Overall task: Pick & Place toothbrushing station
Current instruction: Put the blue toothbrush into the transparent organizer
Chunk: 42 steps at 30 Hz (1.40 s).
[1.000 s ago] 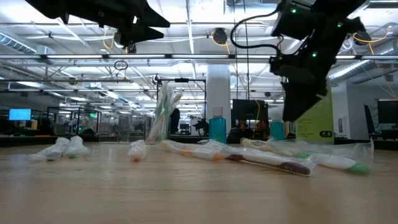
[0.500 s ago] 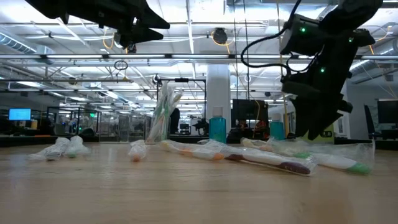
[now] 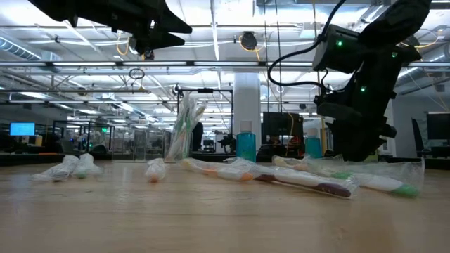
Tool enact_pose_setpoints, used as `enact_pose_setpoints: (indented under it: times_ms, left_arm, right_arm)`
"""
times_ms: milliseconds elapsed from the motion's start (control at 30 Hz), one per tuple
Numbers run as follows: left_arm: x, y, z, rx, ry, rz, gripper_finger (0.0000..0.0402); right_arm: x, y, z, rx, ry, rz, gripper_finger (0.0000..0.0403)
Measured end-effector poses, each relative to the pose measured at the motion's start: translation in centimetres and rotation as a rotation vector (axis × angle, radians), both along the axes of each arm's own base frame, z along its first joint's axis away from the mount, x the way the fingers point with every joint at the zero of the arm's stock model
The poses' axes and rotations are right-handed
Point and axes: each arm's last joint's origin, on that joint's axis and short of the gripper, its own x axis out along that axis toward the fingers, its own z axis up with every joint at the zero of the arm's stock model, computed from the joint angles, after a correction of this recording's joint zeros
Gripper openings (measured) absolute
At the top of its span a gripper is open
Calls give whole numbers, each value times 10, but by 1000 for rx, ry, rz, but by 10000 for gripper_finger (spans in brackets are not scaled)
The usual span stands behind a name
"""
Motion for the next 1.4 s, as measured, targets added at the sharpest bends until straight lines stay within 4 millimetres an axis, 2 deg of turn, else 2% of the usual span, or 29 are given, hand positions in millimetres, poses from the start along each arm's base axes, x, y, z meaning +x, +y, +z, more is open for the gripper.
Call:
enact_pose_setpoints:
  times_ms: [133,267,800,900,1067,1400]
  left_arm:
    - [0,0,0,0,1,0,262]
    - [0,0,0,0,1,0,262]
    - [0,0,0,-1,2,0,262]
    - [0,0,0,-3,1,0,262]
    - [0,0,-1,-17,-1,0,262]
    - [0,0,-1,-27,-4,-1,262]
  right_arm:
    - [1,0,-3,-7,15,7,210]
    - [0,0,-3,-10,17,8,190]
    - [1,-1,1,-47,-4,79,25]
    - [1,0,11,-64,-60,130,9]
    - [3,-1,35,-138,-223,208,11]
    - [15,-1,77,-397,-540,421,11]
